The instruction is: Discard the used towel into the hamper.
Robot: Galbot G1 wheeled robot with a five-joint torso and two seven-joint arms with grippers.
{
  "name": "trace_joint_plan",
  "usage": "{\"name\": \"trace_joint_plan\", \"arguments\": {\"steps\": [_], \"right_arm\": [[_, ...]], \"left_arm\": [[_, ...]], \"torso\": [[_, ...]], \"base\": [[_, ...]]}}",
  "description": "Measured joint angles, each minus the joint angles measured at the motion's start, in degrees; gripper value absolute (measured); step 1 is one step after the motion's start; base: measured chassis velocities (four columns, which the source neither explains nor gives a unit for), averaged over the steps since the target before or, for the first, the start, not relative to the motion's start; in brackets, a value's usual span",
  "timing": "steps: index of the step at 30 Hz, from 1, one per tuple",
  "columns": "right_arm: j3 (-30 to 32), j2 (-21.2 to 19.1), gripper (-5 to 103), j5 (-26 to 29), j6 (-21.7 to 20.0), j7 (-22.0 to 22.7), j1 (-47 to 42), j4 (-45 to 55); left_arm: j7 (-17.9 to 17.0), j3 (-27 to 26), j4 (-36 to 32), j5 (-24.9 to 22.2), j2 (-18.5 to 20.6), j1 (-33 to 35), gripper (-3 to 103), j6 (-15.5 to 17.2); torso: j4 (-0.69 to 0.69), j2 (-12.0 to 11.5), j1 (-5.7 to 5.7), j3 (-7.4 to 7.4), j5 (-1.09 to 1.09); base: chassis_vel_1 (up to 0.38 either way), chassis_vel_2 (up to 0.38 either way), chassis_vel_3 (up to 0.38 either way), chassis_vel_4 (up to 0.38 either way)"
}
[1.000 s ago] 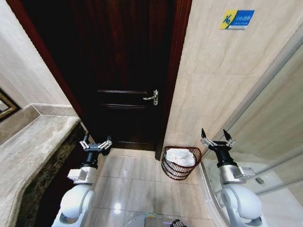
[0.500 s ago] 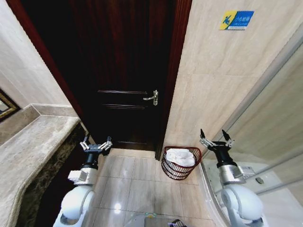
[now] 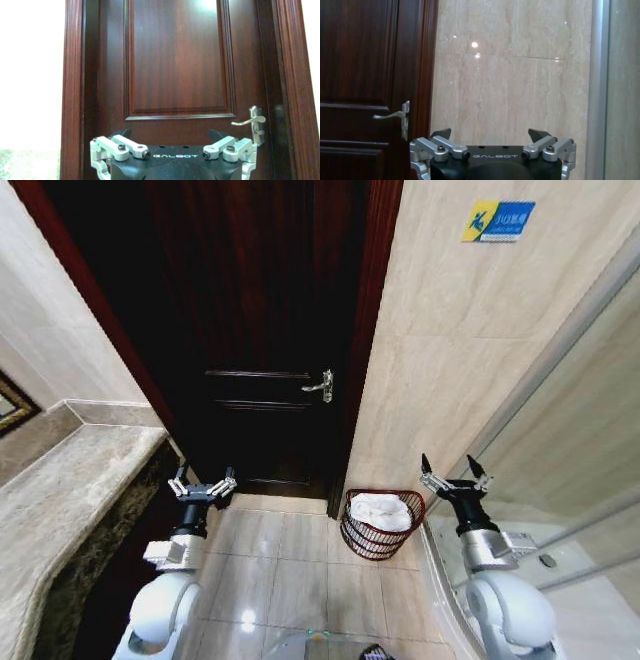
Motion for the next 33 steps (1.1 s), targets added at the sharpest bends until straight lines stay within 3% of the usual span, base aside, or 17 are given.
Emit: {"name": "trace_joint_plan", "arguments": {"steps": [33], "right_arm": [[0.09,0.20,100,-0.11,1.15,-0.18,-1.05,0.15]], "left_arm": [[-0.62,-0.13,-0.24,0.23,-0.39,0.83,100,0.57]], "torso": [[0.00,-0.21,-0.13,-0.13,0.00]], "base": [[0.111,-0.106,-0.110,0.107]]}}
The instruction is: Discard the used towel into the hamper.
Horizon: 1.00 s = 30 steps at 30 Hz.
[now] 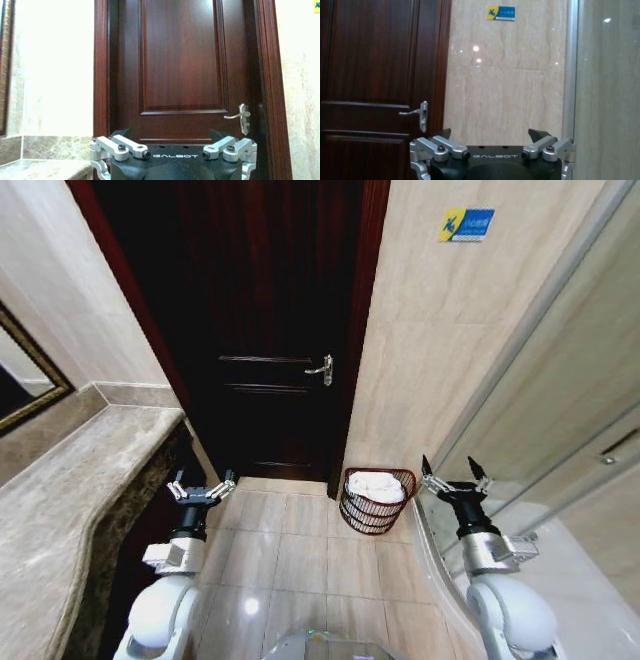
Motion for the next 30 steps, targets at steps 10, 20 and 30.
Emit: {"name": "trace_joint_plan", "arguments": {"steps": [10,20,30], "right_arm": [[-0.02,0.04,100,-0.04,0.01,0.00,0.06,0.00],[-0.02,0.04,100,-0.04,0.01,0.00,0.08,-0.02],[-0.02,0.04,100,-0.04,0.00,0.00,0.07,-0.02]], "left_arm": [[-0.06,-0.04,0.08,0.05,0.05,-0.05,100,-0.11],[-0.07,-0.04,0.12,0.05,0.05,-0.03,100,-0.13],[-0.06,-0.03,0.12,0.05,0.05,-0.06,100,-0.13]], "torso": [[0.01,-0.04,0.00,-0.01,0.00],[0.00,-0.04,-0.03,-0.02,0.00],[0.00,-0.05,-0.01,-0.02,0.00]], "base": [[0.099,-0.083,-0.083,0.100],[0.072,-0.046,-0.044,0.054],[0.000,0.000,0.000,0.000]]}}
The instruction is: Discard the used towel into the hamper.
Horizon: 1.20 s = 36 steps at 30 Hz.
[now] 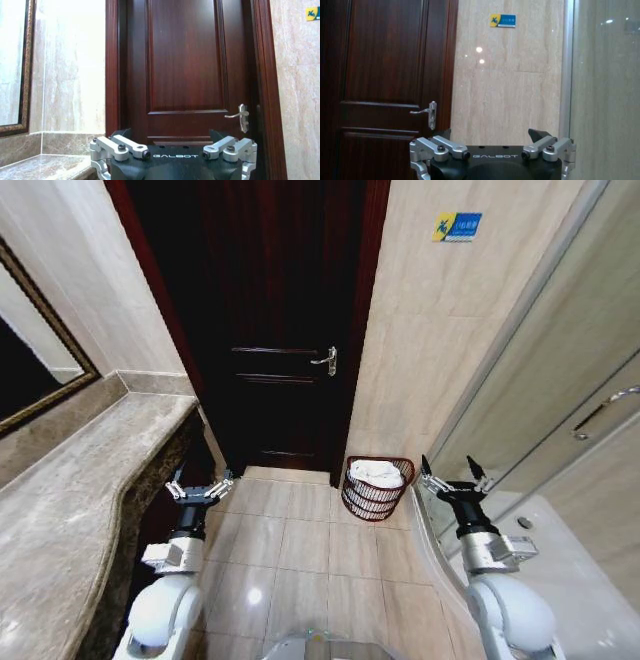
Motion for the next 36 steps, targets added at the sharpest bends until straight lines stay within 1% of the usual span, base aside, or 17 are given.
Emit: {"name": "trace_joint_plan", "arguments": {"steps": [36], "right_arm": [[0.01,0.00,100,0.00,0.00,0.00,0.00,0.00]], "left_arm": [[0.02,0.00,0.00,0.00,0.00,0.01,100,0.01]], "torso": [[0.00,0.00,-0.01,-0.01,0.00]], "base": [[0.000,0.000,0.000,0.000]]}}
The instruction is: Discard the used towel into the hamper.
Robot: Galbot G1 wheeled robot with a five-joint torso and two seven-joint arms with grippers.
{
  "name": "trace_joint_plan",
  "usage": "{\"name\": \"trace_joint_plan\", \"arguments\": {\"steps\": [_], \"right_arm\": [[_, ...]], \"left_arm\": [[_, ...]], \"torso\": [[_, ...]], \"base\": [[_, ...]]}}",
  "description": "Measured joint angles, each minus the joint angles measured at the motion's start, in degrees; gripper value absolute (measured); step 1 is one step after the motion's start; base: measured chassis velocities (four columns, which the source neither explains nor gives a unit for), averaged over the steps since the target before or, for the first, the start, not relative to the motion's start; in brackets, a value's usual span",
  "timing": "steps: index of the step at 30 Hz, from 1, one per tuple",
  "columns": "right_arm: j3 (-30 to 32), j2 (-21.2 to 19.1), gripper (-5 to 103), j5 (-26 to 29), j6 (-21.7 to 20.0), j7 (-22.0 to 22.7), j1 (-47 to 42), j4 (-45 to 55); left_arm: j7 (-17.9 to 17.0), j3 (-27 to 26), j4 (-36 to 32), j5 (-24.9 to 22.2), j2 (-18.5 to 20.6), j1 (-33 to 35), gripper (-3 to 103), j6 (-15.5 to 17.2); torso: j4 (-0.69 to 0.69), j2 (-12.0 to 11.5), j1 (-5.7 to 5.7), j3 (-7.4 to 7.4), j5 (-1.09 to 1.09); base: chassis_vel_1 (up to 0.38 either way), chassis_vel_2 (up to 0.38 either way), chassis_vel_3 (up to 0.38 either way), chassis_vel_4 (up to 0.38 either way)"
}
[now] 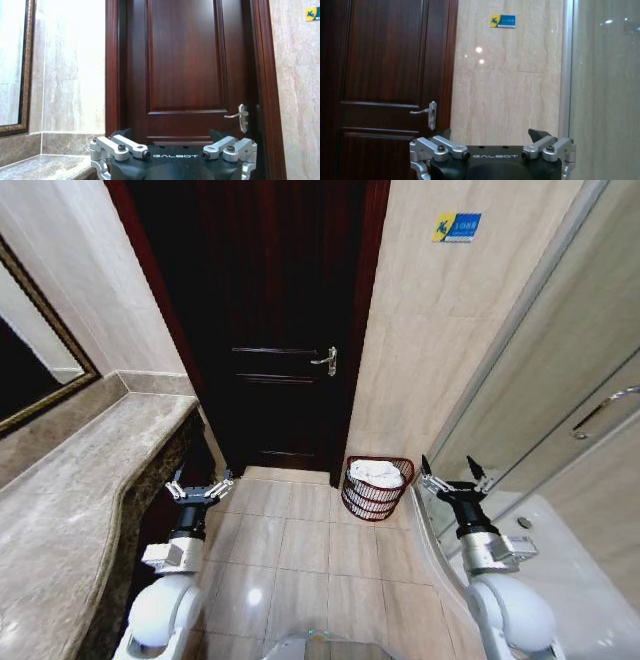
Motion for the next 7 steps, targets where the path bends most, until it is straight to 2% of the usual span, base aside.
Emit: {"name": "trace_joint_plan", "arguments": {"steps": [7], "right_arm": [[0.00,0.00,100,0.00,0.00,0.00,0.00,0.00]], "left_arm": [[0.00,0.00,0.00,0.00,0.00,0.00,100,0.00]], "torso": [[0.00,0.00,0.00,0.00,0.00]], "base": [[0.000,0.000,0.000,0.000]]}}
